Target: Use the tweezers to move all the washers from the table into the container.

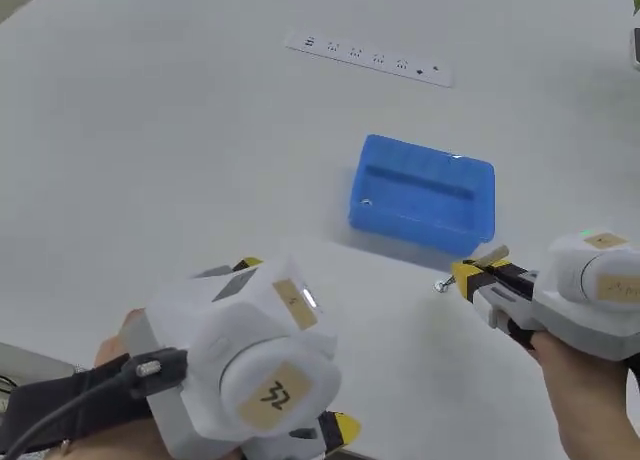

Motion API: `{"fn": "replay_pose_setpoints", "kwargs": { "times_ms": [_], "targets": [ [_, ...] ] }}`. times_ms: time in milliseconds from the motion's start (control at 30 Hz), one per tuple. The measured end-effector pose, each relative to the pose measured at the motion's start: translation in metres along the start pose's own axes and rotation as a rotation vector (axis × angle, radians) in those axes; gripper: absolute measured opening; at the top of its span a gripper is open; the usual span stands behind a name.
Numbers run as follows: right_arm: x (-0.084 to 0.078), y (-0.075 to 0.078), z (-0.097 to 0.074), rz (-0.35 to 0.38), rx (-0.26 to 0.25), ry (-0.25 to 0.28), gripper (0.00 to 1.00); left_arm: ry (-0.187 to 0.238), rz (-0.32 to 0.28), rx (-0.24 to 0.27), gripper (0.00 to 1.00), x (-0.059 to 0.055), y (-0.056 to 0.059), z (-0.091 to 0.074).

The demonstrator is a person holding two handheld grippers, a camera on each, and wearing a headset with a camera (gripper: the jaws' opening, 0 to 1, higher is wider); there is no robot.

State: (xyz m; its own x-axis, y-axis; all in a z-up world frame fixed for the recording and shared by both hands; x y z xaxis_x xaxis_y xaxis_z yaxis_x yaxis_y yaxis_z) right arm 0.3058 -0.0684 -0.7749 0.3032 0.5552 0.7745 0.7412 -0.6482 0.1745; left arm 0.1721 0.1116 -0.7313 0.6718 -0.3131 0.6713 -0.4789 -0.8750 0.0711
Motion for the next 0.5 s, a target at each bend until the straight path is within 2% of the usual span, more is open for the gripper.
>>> {"fn": "replay_pose_setpoints", "kwargs": {
  "times_ms": [300, 500],
  "targets": [
    [0.002, 0.006, 0.002, -0.037, 0.027, -0.022, 0.03, 0.016, 0.000, -0.001, 0.94, 0.003, 0.000, -0.002],
    [0.025, 0.005, -0.007, -0.033, 0.040, 0.044, 0.02, 0.032, -0.013, 0.008, 0.95, 0.004, -0.001, -0.004]
  ]
}}
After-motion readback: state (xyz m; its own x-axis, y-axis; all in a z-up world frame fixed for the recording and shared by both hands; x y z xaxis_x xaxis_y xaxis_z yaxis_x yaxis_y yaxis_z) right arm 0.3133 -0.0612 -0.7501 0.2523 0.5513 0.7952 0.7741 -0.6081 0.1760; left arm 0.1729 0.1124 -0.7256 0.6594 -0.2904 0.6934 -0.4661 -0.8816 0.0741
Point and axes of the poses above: the centre of the closed fingertips' face, and the gripper's own axes: z roughly forward along the fingers, y roughly to its right, x roughly out of its top, the point moved 7 cm from there along -z, roughly backward along the fingers, and after that the axes turned 15 degrees about -z, right-handed, at the moved point
